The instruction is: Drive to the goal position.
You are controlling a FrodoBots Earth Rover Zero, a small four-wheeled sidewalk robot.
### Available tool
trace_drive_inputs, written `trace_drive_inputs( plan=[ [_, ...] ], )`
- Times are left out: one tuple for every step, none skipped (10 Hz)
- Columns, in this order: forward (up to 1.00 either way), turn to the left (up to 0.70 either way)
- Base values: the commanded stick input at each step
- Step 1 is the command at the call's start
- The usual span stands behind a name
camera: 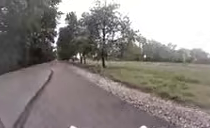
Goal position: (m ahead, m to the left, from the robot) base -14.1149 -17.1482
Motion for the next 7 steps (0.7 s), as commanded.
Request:
trace_drive_inputs(
  plan=[
    [0.00,-0.70],
    [0.00,-0.70],
    [0.00,-0.70],
    [0.00,-0.70],
    [0.00,-0.70],
    [0.00,-0.70],
    [0.00,-0.70]
  ],
)
